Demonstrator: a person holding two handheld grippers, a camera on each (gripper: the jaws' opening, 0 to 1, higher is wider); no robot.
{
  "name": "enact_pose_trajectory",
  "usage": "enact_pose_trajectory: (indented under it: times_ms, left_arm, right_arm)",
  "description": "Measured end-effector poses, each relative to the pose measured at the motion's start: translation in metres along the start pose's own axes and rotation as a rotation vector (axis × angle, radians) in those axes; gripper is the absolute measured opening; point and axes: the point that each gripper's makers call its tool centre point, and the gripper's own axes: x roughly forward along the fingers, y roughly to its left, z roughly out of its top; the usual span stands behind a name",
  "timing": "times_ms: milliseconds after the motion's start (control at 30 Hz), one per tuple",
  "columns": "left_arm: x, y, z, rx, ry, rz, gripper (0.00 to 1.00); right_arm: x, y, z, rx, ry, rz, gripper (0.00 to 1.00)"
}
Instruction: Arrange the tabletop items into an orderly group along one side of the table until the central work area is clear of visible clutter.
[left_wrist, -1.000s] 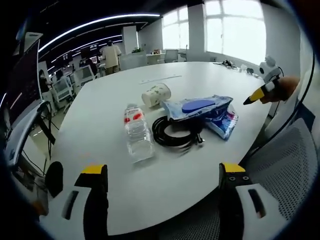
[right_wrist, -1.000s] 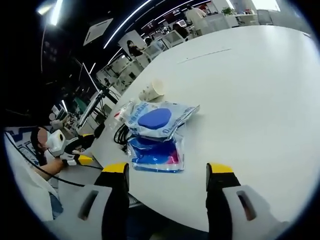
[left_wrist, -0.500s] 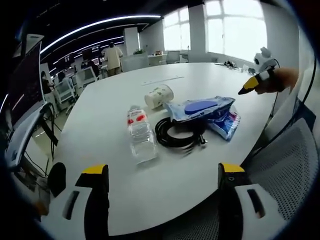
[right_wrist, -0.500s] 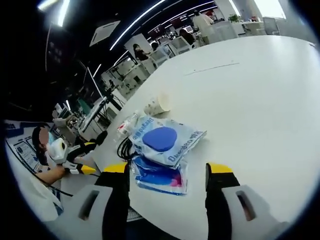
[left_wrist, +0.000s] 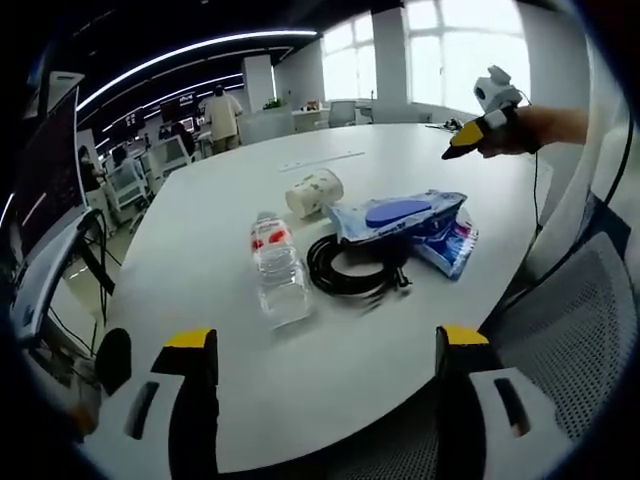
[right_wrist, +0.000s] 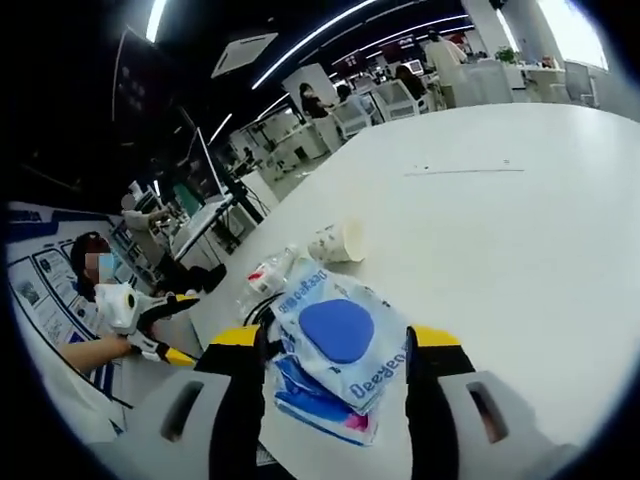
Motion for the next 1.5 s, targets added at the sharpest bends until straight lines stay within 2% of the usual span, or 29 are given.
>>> enact_pose_trajectory:
  times_ms: [400,567,1067,1200,1333,1500]
  left_arm:
    - [0.001,0.002,0.000,0.011,0.003,0.014,0.91]
    - [0.001,-0.003,0.000,0.026,0.005,-0.005,0.92]
    - [0.000,-0.002,0.005,0.017,-0.016,-0.002,0.93]
    - [0.000,-0.003,0.003,0.027,-0.008,-0.008,0.92]
    - [-0.001,-0.002,0.006,0.003,-0.023,-0.009,0.91]
    - [0.001,-0.004,0.004,0.020,-0.010,-0.009,0.90]
  right_arm:
    - [0.036,0.003,0.030,-0.024,0.040,0.067,0.54]
    - [0.053,0.006,0.041,-0.032,0.053,0.092,0.53]
    - [0.099,-0.001,0.070,-0.050,0.086,0.106,0.52]
    - [0.105,-0.006,0.075,-0.037,0.081,0.102,0.52]
    - [0.112,-0.011,0.077,-0.015,0.082,0.095,0.52]
    - [0.131,-0.020,0.071,0.008,0.107,0.086,0.53]
